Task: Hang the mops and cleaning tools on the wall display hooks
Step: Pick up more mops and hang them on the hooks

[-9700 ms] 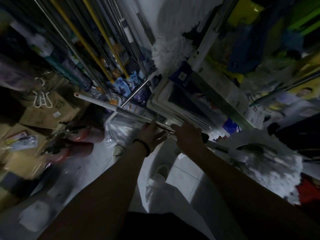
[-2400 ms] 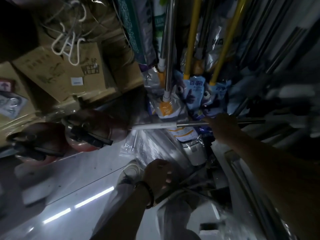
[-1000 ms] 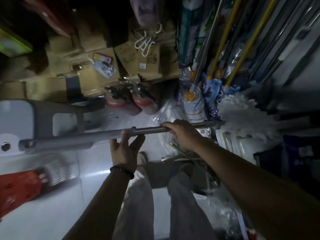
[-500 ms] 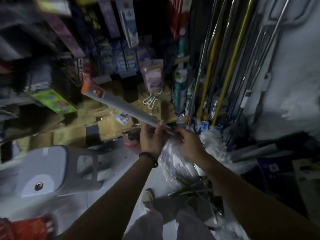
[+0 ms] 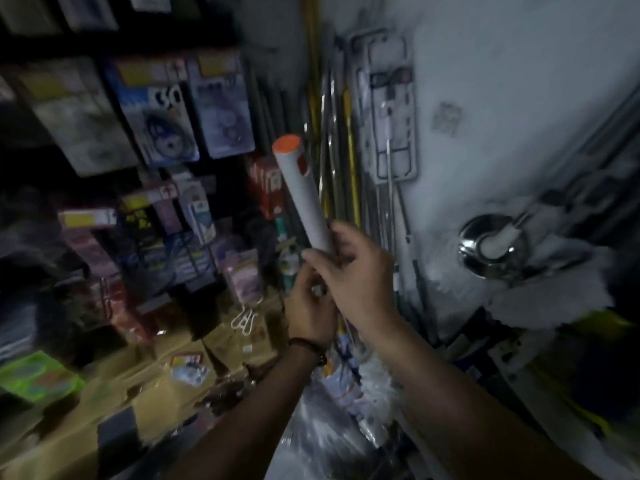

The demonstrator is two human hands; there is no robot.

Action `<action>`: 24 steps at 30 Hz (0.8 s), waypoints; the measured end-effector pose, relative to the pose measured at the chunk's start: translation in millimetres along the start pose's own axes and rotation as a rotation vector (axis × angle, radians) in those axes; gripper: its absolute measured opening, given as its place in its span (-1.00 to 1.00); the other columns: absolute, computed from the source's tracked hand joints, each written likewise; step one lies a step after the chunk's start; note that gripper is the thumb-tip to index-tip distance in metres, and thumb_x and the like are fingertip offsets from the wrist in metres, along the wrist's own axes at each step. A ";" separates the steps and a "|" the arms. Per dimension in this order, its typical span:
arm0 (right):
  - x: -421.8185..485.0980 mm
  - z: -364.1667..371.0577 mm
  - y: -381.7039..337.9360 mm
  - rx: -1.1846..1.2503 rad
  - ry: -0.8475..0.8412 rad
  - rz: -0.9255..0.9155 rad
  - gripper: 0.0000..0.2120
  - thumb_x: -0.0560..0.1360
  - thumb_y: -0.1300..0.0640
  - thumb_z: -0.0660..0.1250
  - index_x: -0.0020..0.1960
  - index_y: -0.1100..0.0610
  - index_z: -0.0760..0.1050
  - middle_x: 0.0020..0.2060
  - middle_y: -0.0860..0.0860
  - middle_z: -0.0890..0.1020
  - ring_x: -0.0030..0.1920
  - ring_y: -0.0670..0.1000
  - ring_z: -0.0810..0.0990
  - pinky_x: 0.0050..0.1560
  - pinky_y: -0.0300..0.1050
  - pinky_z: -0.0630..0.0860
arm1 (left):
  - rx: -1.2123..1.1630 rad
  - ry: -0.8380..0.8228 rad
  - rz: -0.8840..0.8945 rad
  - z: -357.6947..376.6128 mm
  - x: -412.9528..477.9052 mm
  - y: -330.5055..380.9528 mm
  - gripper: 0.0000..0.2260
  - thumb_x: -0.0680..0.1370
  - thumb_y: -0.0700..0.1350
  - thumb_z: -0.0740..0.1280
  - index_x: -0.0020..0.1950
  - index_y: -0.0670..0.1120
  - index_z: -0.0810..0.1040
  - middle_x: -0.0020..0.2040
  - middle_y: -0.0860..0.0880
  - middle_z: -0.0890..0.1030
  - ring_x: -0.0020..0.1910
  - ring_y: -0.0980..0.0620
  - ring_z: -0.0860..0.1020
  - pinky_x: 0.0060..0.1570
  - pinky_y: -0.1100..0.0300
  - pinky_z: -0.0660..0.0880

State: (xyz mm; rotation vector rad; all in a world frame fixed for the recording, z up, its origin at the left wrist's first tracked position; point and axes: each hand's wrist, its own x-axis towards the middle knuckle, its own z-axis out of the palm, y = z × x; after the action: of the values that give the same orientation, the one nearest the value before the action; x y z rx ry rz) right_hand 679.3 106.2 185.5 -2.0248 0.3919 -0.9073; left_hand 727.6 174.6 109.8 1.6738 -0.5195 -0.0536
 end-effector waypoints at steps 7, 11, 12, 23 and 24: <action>64.7 -88.4 -51.5 -0.132 0.310 -0.056 -0.77 0.47 0.02 0.60 0.08 0.03 0.67 -0.16 -0.15 0.71 -0.19 -0.17 0.70 -0.21 -0.20 0.64 | -0.092 -0.160 0.099 35.7 48.6 89.5 -0.80 0.44 -0.01 0.54 -0.06 0.04 0.55 -0.28 -0.04 0.66 -0.35 0.04 0.64 -0.36 0.13 0.57; 92.9 -143.6 -61.2 -0.191 0.387 -0.084 -0.79 0.53 0.02 0.54 0.13 0.06 0.70 -0.22 -0.23 0.62 -0.22 -0.13 0.70 -0.22 -0.14 0.66 | 0.001 -0.415 0.300 58.3 79.2 132.1 -0.76 0.59 0.21 0.38 0.18 0.14 0.58 -0.16 0.06 0.70 -0.18 0.07 0.69 -0.19 0.02 0.63; 99.4 -155.8 -62.7 -0.191 0.381 -0.090 -0.80 0.55 0.03 0.52 0.14 0.05 0.70 -0.20 -0.22 0.62 -0.21 -0.11 0.70 -0.17 -0.07 0.68 | -0.009 -0.486 0.345 63.9 85.5 143.2 -0.75 0.63 0.18 0.33 0.25 0.12 0.58 -0.10 0.08 0.71 -0.13 0.11 0.69 -0.15 0.06 0.61; 173.7 -262.6 -75.5 -0.060 0.336 -0.111 -0.81 0.57 0.04 0.44 0.18 -0.07 0.59 -0.13 -0.03 0.75 -0.17 -0.05 0.76 -0.12 0.03 0.72 | -0.372 -0.675 0.309 129.7 111.5 246.7 -0.74 0.70 0.02 0.28 0.35 -0.03 0.55 0.00 -0.33 0.63 -0.15 -0.34 0.65 -0.09 -0.39 0.63; 179.4 -271.4 -78.5 -0.063 0.353 -0.123 -0.78 0.58 0.05 0.46 0.22 -0.05 0.60 -0.16 -0.04 0.76 -0.20 -0.08 0.75 -0.15 -0.06 0.70 | -0.386 -0.664 0.314 134.4 112.6 256.7 -0.75 0.70 0.00 0.30 0.35 -0.02 0.56 -0.02 -0.32 0.63 -0.13 -0.39 0.64 -0.11 -0.39 0.63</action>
State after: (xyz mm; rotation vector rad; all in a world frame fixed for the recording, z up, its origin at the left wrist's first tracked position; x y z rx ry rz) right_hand 601.1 -108.3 430.2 -1.9619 0.4970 -1.3514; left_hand 706.6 -11.1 358.2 1.1552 -1.1851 -0.4608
